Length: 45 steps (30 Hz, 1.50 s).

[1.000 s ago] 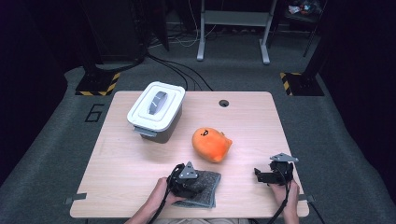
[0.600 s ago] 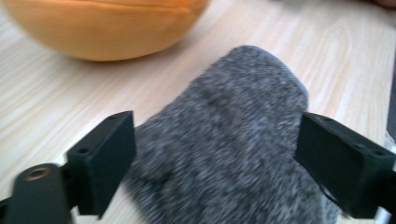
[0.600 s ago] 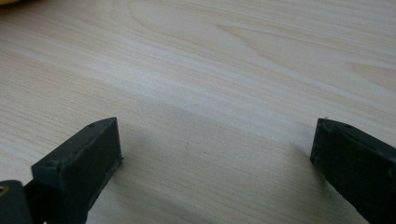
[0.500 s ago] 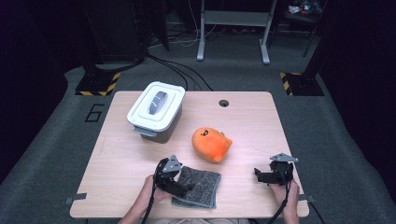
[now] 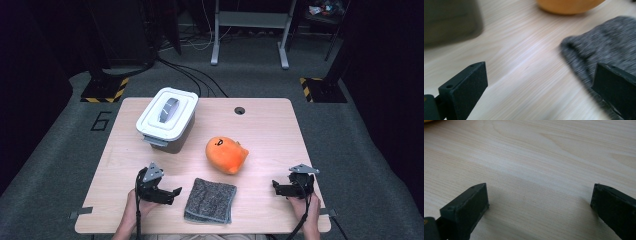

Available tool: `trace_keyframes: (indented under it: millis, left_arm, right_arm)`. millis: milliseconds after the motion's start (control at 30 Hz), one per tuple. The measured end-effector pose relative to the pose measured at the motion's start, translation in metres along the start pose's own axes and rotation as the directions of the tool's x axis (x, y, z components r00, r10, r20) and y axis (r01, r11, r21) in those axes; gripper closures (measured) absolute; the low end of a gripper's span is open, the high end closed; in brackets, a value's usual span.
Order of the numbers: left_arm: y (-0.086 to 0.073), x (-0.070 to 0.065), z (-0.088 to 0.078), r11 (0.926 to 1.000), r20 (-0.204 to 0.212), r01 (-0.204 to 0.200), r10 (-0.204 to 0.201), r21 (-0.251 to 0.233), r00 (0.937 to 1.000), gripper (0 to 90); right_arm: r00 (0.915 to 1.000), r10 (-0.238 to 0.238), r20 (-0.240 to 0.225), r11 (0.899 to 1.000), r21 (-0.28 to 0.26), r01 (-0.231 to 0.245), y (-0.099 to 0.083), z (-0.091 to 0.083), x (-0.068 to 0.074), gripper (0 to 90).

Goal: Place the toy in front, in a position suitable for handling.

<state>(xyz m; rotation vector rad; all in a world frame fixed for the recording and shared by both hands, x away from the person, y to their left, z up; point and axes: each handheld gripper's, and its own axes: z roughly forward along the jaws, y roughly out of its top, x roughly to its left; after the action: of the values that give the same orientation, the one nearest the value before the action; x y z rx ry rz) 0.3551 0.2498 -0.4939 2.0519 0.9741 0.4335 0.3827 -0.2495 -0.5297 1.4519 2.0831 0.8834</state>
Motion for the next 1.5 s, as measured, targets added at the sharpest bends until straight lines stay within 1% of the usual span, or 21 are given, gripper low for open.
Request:
trace_keyframes:
  millis: [133,233,267,367,433,467,567,733,800,833,867,933,1000,1033,1100,1133,1200,1233,1300,1367,1500]
  left_arm:
    - [-0.014,0.012,-0.001,0.9996,-0.071,0.021,-0.019,0.019,0.9973,0.0]
    - [-0.021,0.018,0.000,0.9989,-0.104,0.035,-0.032,0.030,0.9941,0.0]
    - [-0.022,0.020,0.000,0.9985,-0.103,0.043,-0.040,0.034,0.9939,0.0]
    - [-0.024,0.022,0.002,0.9982,-0.137,0.024,-0.016,0.054,0.9904,0.0]
    - [-0.026,0.024,0.004,0.9976,-0.143,0.028,-0.019,0.063,0.9896,0.0]
    - [-0.028,0.025,0.005,0.9971,-0.146,0.041,-0.032,0.065,0.9888,0.0]
    - [-0.032,0.027,0.008,0.9970,-0.159,0.046,-0.035,0.062,0.9867,0.0]
    - [-0.035,0.028,0.012,0.9952,-0.152,0.060,-0.047,0.078,0.9873,0.0]
    - [-0.035,0.028,0.013,0.9942,-0.155,0.055,-0.040,0.093,0.9871,0.0]
    - [-0.036,0.028,0.014,0.9950,-0.160,0.053,-0.039,0.085,0.9864,0.0]
    - [-0.035,0.028,0.013,0.9944,-0.153,0.049,-0.034,0.094,0.9876,0.0]
    - [-0.036,0.029,0.014,0.9940,-0.155,0.059,-0.045,0.091,0.9868,0.0]
    - [-0.036,0.029,0.014,0.9943,-0.154,0.050,-0.035,0.094,0.9874,0.0]
    - [-0.036,0.029,0.014,0.9940,-0.154,0.059,-0.044,0.092,0.9872,0.0]
    - [-0.036,0.029,0.013,0.9937,-0.157,0.053,-0.037,0.098,0.9869,0.0]
    - [-0.036,0.029,0.014,0.9940,-0.158,0.061,-0.046,0.090,0.9863,0.0]
    - [-0.036,0.029,0.013,0.9939,-0.156,0.053,-0.038,0.097,0.9870,0.0]
    - [-0.036,0.030,0.013,0.9936,-0.155,0.060,-0.045,0.096,0.9869,0.0]
    - [-0.036,0.030,0.014,0.9926,-0.147,0.072,-0.057,0.098,0.9875,0.0]
    - [-0.036,0.030,0.014,0.9927,-0.147,0.072,-0.057,0.097,0.9875,0.0]
    - [-0.036,0.031,0.014,0.9925,-0.145,0.069,-0.053,0.102,0.9879,0.0]
  right_arm:
    - [1.0000,0.009,-0.001,1.000,-0.001,-0.009,0.000,0.000,0.001,0.5]
    - [0.9999,0.010,0.002,1.000,-0.003,-0.010,0.000,0.000,0.001,0.5]
    - [0.9999,0.011,0.001,1.000,-0.003,-0.011,0.000,0.000,0.001,0.5]
    - [1.0000,0.005,-0.003,1.000,0.002,-0.005,0.000,0.000,0.001,0.5]
    - [1.0000,0.007,-0.003,1.000,0.003,-0.007,0.000,0.000,0.002,0.5]
    - [1.0000,0.001,-0.001,1.000,-0.001,-0.001,0.000,0.000,0.001,0.5]
    - [0.9999,0.012,0.003,1.000,-0.002,-0.012,0.000,0.000,0.002,0.3]
    - [0.9999,-0.001,0.017,1.000,-0.002,0.001,0.000,-0.001,0.003,0.0]
    - [0.9999,-0.003,0.017,1.000,-0.009,0.004,0.000,-0.001,0.003,0.0]
    - [0.9998,-0.002,0.018,1.000,-0.013,0.002,0.000,-0.001,0.003,0.0]
    - [0.9997,-0.019,0.016,1.000,-0.021,0.020,-0.001,-0.002,0.002,0.0]
    - [0.9999,-0.016,0.003,0.999,-0.035,0.016,-0.001,-0.004,0.002,0.0]
    - [0.9996,-0.006,-0.026,0.999,-0.041,0.005,-0.001,-0.007,0.004,0.0]
    - [0.9995,-0.008,-0.029,0.999,-0.047,0.007,-0.001,-0.009,0.006,0.0]
    - [0.9986,-0.024,-0.048,0.998,-0.052,0.022,0.001,-0.013,0.012,0.0]
    - [0.9978,-0.033,-0.057,0.998,-0.055,0.030,0.002,-0.015,0.015,0.0]
    - [0.9959,-0.045,-0.078,0.997,-0.062,0.040,0.004,-0.018,0.021,0.0]
    - [0.9947,-0.053,-0.088,0.997,-0.062,0.048,0.005,-0.020,0.025,0.0]
    - [0.9920,-0.069,-0.105,0.996,-0.062,0.063,0.006,-0.022,0.033,0.0]
    - [0.9884,-0.092,-0.122,0.994,-0.064,0.084,0.007,-0.023,0.040,0.0]
    - [0.9803,-0.109,-0.165,0.993,-0.066,0.100,0.008,-0.024,0.054,0.0]
